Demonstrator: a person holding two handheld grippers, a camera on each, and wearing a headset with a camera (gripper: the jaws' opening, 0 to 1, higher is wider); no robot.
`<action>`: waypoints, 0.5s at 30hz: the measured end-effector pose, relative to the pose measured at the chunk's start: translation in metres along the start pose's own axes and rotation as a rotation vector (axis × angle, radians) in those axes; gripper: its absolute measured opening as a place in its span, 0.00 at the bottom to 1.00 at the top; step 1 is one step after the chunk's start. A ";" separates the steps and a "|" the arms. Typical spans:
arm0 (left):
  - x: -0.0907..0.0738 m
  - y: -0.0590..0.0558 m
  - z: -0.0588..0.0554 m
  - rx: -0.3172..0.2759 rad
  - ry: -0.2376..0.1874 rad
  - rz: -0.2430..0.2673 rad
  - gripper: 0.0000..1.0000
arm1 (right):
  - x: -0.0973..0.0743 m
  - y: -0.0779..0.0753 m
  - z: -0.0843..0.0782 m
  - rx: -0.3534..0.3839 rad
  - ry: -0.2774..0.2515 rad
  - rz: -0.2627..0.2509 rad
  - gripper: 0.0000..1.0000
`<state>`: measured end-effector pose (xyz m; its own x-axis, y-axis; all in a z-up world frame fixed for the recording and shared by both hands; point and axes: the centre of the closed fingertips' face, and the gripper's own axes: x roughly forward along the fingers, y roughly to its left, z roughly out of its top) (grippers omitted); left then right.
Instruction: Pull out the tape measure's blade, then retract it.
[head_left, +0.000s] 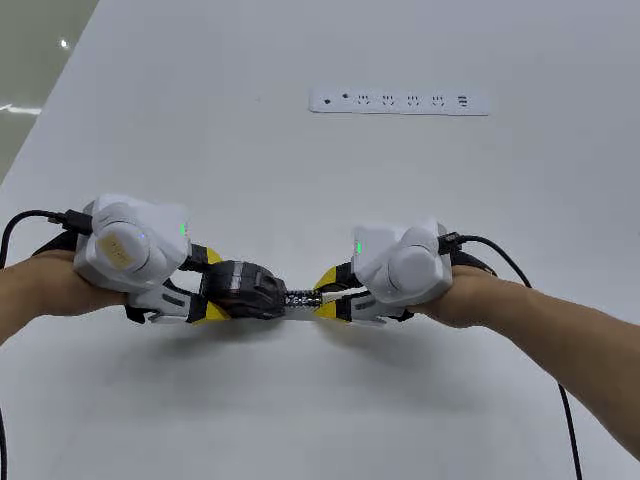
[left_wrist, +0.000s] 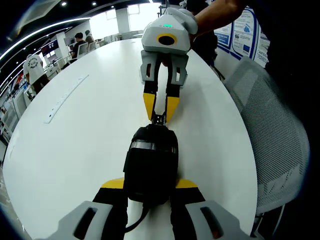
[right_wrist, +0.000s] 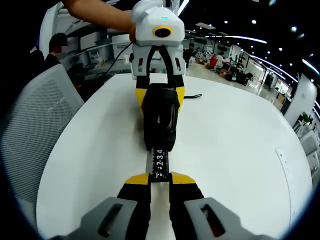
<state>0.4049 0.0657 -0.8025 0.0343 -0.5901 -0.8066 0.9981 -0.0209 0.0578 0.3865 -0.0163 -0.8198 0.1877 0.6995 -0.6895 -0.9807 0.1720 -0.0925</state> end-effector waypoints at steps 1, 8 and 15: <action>0.000 0.000 0.000 0.000 0.000 0.000 0.30 | -0.001 0.000 0.000 -0.001 0.000 0.000 0.12; 0.000 0.000 -0.001 0.000 0.001 0.000 0.30 | -0.004 0.001 -0.002 -0.007 0.001 -0.001 0.12; 0.000 0.000 -0.001 0.001 0.001 -0.002 0.30 | -0.010 0.002 -0.006 -0.007 0.000 -0.003 0.12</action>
<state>0.4047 0.0666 -0.8030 0.0327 -0.5890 -0.8075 0.9981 -0.0225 0.0568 0.3825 -0.0275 -0.8171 0.1905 0.6989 -0.6893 -0.9806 0.1690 -0.0997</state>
